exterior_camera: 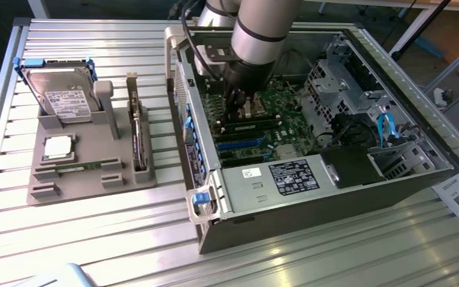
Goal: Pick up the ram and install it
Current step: 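Press down the ram until it locks into place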
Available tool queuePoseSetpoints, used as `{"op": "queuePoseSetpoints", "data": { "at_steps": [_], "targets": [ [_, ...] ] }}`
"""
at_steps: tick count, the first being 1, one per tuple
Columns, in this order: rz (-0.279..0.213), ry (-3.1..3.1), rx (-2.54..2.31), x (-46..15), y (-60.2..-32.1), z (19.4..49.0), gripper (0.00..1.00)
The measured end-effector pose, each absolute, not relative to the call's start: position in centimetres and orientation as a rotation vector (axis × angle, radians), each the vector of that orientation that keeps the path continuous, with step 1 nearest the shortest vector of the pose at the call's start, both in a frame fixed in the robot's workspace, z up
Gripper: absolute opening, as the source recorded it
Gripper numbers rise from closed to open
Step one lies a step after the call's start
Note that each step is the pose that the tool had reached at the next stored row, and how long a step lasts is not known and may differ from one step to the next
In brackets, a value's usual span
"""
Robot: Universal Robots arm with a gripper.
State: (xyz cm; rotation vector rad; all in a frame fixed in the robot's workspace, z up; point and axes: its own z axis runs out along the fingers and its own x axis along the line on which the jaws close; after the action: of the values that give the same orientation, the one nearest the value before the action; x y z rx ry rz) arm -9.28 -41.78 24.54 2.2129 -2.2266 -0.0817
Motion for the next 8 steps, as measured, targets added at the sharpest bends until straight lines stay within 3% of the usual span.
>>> {"op": "queuePoseSetpoints", "data": {
  "at_steps": [8],
  "targets": [
    [-0.084,-2.226,2.212,-9.3,-41.8,26.4,0.10]
  ]
}}
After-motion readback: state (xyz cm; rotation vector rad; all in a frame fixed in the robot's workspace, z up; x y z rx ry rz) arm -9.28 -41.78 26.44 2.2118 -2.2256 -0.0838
